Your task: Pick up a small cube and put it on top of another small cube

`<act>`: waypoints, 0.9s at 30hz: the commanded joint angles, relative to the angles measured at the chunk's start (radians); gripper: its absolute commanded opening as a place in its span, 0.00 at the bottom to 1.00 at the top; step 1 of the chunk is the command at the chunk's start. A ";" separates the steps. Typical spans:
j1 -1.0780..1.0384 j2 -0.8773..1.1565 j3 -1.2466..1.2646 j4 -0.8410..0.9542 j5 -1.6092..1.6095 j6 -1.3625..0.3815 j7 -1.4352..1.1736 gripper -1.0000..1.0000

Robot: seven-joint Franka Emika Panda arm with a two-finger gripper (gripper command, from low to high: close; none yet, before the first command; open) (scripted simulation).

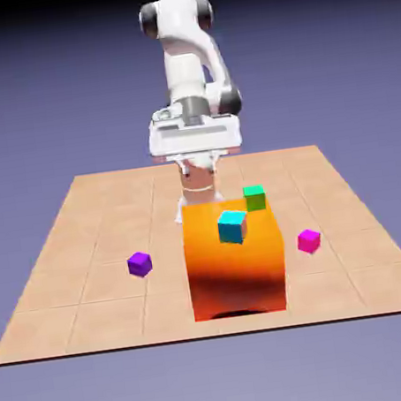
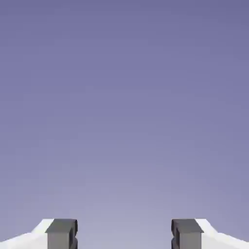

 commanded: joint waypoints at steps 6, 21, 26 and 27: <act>0.034 0.099 0.068 0.098 0.261 0.054 -0.059 0.50; 0.118 0.345 0.237 0.343 0.913 0.189 -0.206 0.50; 0.146 0.428 0.294 0.425 1.131 0.234 -0.255 0.50; 0.151 0.444 0.305 0.441 1.174 0.242 -0.265 0.50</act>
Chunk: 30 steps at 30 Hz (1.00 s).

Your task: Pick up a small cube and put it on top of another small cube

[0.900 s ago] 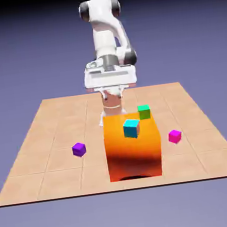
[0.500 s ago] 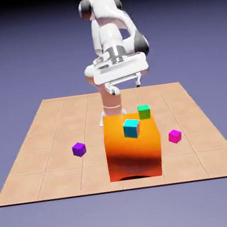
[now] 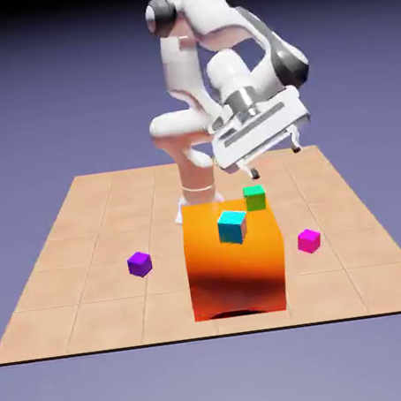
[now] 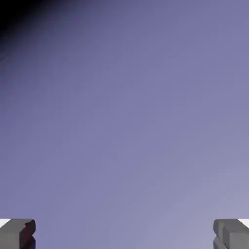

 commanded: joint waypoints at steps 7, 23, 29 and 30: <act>0.035 0.123 0.086 0.099 0.304 0.071 -0.079 0.50; 0.103 0.423 0.299 0.283 1.000 0.259 -0.289 0.50; 0.072 0.631 0.463 0.154 1.259 0.441 -0.503 0.50; 0.064 0.667 0.493 0.124 1.297 0.474 -0.542 0.50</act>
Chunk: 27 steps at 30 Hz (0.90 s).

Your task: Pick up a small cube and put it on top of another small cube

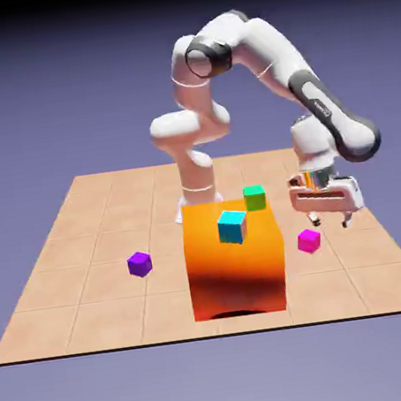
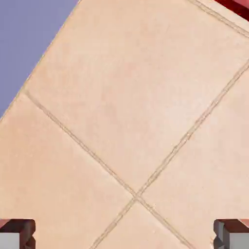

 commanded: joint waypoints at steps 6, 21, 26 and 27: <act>0.118 0.133 -0.101 -0.013 -0.155 -0.078 0.151 0.50; 0.002 -0.082 -0.099 -0.022 -0.299 -0.198 -0.099 0.00; 0.006 -0.150 -0.176 -0.027 -0.516 -0.345 -0.154 0.00; 0.006 -0.164 -0.192 -0.027 -0.560 -0.374 -0.165 0.00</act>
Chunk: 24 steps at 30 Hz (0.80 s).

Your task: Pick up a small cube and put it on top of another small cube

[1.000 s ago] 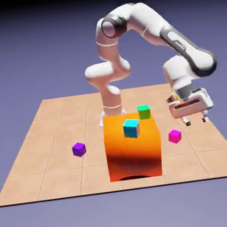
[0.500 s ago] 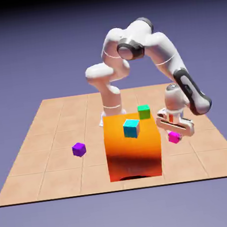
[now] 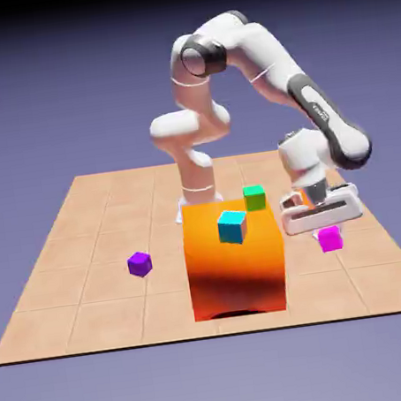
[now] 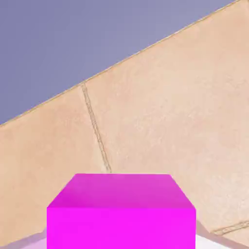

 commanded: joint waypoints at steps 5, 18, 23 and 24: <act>0.004 -0.068 -0.078 -0.005 -0.217 -0.146 -0.055 0.00; 0.014 -0.246 -0.279 -0.017 -0.782 -0.528 -0.198 0.00; 0.018 -0.314 -0.357 -0.021 -1.000 -0.674 -0.253 0.00; 0.018 -0.328 -0.372 -0.022 -1.043 -0.704 -0.264 0.00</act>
